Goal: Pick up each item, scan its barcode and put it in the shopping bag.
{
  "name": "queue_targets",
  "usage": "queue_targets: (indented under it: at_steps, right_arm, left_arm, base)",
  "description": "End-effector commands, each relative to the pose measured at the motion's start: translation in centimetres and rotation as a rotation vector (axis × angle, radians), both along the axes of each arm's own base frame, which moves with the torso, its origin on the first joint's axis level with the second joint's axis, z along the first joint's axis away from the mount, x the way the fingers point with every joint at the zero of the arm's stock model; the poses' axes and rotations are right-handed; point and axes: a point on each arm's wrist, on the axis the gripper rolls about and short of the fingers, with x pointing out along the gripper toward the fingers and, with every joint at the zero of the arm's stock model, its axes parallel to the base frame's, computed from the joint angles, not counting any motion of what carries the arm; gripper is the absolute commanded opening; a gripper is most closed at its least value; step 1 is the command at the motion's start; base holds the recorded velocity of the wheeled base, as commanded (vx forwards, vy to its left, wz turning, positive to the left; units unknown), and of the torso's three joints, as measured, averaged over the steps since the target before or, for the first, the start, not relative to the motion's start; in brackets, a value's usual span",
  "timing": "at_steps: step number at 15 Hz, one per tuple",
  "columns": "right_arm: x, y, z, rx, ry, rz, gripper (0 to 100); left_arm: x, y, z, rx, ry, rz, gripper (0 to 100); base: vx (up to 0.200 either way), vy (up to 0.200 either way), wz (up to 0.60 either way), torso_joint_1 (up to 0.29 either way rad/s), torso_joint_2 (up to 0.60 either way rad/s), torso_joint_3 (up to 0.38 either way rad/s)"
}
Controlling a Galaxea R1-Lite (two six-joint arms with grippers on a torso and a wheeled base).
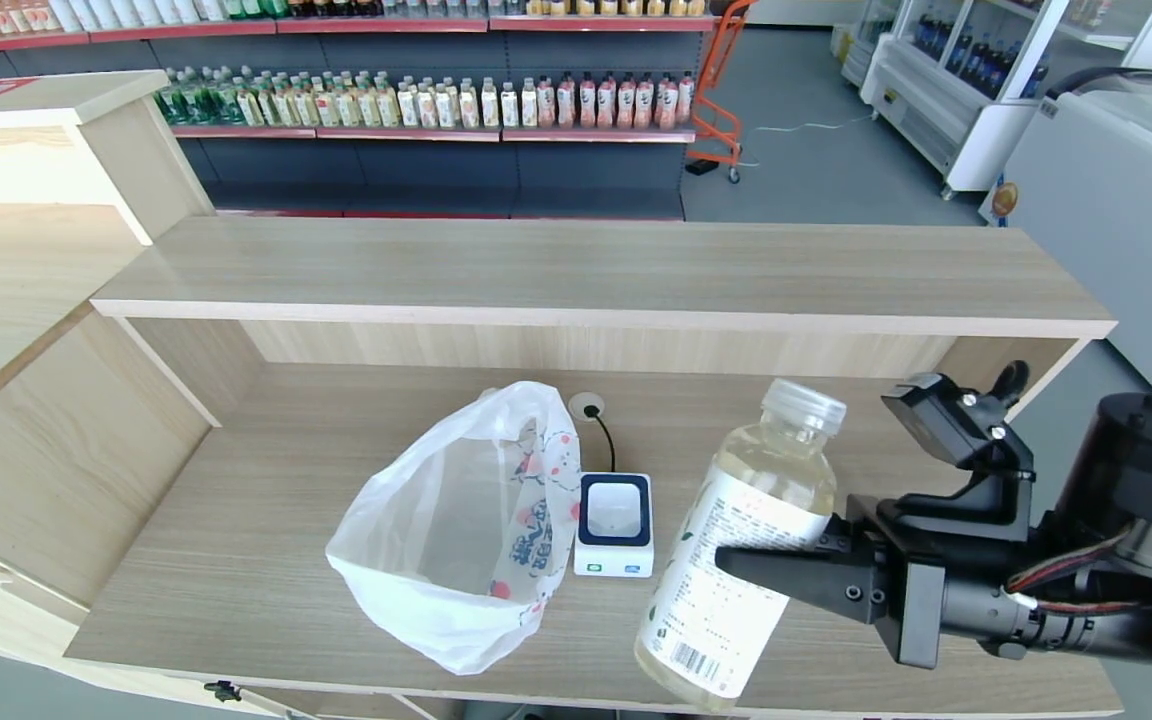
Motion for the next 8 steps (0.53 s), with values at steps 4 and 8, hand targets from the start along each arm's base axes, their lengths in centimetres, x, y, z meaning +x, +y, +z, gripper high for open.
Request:
queue_targets:
  at_steps: [4, 8]
  right_arm:
    - [-0.46, 0.52, -0.5, -0.025, 0.035, 0.035, 0]
    - [-0.63, 0.36, -0.72, -0.047, 0.024, 0.034, 0]
  left_arm:
    - [0.0, 0.0, 0.0, 0.0, 0.0, 0.001, 100]
    - [0.0, 0.0, 0.0, 0.0, 0.0, 0.001, 100]
  base:
    - [0.0, 0.0, 0.0, 0.0, 0.0, 0.0]
    - [0.0, 0.0, 0.0, 0.0, 0.0, 0.0]
